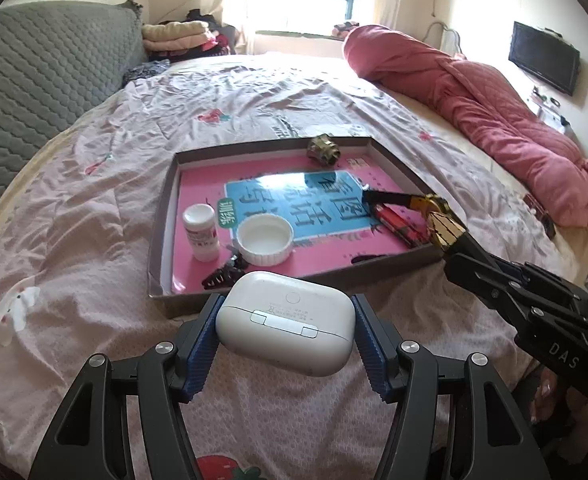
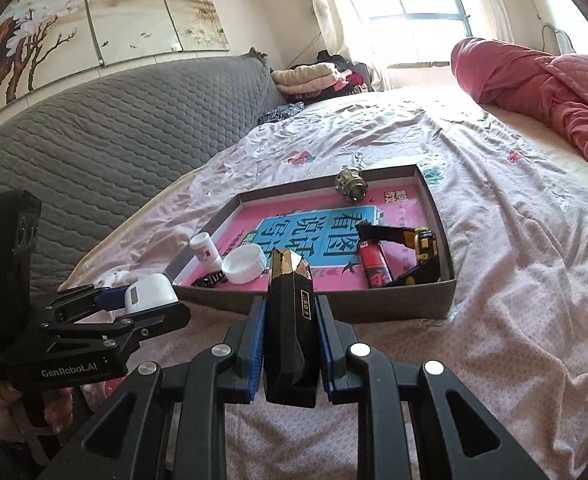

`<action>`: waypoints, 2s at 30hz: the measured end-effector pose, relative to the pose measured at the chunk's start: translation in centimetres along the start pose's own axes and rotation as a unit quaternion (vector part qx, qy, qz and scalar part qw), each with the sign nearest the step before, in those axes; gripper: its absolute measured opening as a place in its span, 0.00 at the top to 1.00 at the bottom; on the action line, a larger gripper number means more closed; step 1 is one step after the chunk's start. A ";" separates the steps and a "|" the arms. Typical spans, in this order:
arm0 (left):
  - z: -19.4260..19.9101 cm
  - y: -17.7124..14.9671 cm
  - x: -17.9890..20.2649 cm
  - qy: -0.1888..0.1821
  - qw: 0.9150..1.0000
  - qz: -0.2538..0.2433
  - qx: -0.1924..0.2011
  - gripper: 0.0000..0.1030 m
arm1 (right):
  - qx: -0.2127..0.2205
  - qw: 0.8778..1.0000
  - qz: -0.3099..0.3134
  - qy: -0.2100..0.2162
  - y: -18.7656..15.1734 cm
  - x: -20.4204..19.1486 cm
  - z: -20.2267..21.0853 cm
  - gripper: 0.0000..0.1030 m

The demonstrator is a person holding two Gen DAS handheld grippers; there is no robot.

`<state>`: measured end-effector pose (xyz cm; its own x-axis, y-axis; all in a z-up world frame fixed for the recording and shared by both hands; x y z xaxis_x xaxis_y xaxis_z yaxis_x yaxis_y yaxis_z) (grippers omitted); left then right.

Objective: Organize rigid objects
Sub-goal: 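Carry the case with the left tool while the right tool carries the lighter over the tray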

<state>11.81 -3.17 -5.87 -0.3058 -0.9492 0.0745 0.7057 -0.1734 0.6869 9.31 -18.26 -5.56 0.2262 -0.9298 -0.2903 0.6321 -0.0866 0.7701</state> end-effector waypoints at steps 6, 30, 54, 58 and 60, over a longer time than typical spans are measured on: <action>0.1 1.0 -0.3 0.005 1.000 0.011 0.007 0.38 | 0.016 1.000 0.016 -0.008 0.8 -0.3 0.4 0.77; -1.2 4.5 0.6 0.008 1.000 0.021 0.021 0.38 | 0.044 0.999 0.020 -0.014 3.2 -0.1 -0.2 0.77; -5.0 5.5 -1.7 0.016 0.999 0.047 0.007 0.38 | 0.039 0.999 0.007 -0.033 4.3 2.2 -2.8 0.77; -5.3 5.6 -1.8 0.020 0.999 0.047 0.003 0.38 | 0.039 0.999 0.003 -0.033 4.4 2.5 -3.1 0.77; -5.4 5.8 -1.8 0.021 0.999 0.047 0.005 0.38 | 0.041 0.999 0.002 -0.034 4.5 2.7 -3.2 0.77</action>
<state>19.88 -3.86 -5.94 -0.2118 -0.9713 0.1085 0.7238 -0.0812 0.6853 15.16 -19.99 -4.68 0.1760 -0.9523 -0.2494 0.5681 -0.1086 0.8157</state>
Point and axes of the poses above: each gripper's, at about its wrist camera, not at the fingertips, and z roughly against the way its jaws point, x to its right, y to its top, the point moved 7 cm from there along -z, roughly the way its jaws point, and after that the axes turned 1 degree about -z, right-handed, at the moved point
